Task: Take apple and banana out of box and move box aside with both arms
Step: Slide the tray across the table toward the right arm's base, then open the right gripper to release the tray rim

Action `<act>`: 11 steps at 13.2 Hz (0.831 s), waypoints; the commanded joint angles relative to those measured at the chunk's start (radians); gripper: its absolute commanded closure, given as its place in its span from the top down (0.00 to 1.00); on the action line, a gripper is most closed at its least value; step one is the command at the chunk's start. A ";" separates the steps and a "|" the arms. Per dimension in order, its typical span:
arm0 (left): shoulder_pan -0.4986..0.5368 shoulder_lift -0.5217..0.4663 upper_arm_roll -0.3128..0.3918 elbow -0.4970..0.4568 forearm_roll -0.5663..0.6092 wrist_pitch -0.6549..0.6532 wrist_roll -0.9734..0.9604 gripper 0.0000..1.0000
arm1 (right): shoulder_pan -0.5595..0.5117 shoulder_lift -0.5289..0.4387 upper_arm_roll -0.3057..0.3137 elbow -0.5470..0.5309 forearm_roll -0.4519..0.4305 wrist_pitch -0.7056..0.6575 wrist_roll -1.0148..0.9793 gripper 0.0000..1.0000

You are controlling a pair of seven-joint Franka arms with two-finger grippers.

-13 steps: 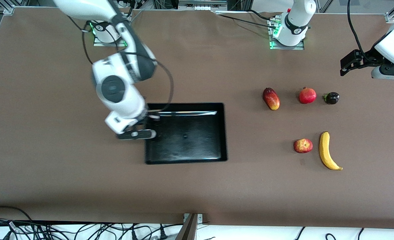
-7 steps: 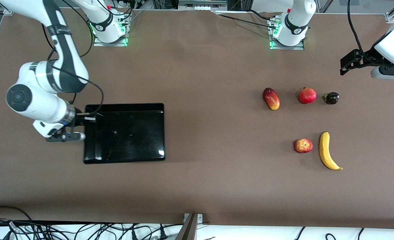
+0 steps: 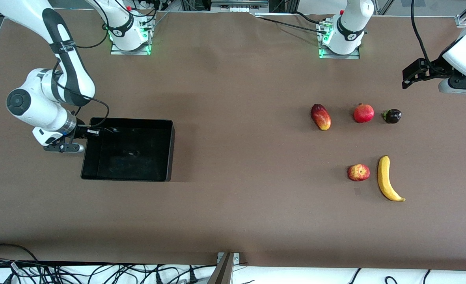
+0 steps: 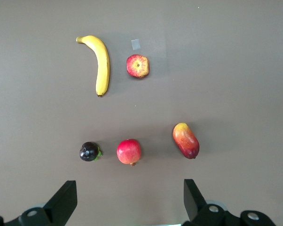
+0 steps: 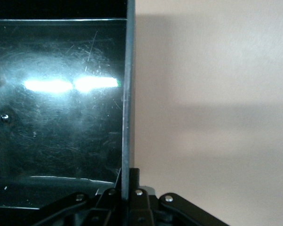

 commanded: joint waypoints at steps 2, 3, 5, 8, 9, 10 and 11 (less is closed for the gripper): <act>-0.011 -0.014 0.014 -0.009 -0.022 -0.009 -0.004 1.00 | -0.003 -0.040 -0.002 -0.051 0.018 0.012 -0.029 0.00; -0.011 -0.014 0.014 -0.009 -0.022 -0.009 -0.004 1.00 | -0.003 -0.040 -0.002 -0.051 0.017 0.006 -0.044 0.00; -0.010 -0.014 0.014 -0.009 -0.022 -0.012 -0.003 1.00 | -0.005 -0.028 -0.002 -0.051 0.017 0.007 -0.189 0.00; -0.010 -0.014 0.014 -0.009 -0.022 -0.012 -0.003 1.00 | -0.005 -0.026 -0.002 -0.051 0.018 0.010 -0.190 0.00; -0.011 -0.014 0.014 -0.009 -0.022 -0.012 -0.003 1.00 | -0.005 -0.026 -0.002 -0.049 0.018 0.012 -0.190 0.00; -0.011 -0.014 0.014 -0.009 -0.022 -0.012 -0.003 1.00 | -0.005 -0.025 -0.002 -0.048 0.047 0.009 -0.187 0.00; -0.011 -0.012 0.014 -0.009 -0.022 -0.012 -0.003 1.00 | -0.003 -0.025 -0.002 -0.039 0.079 0.003 -0.185 0.35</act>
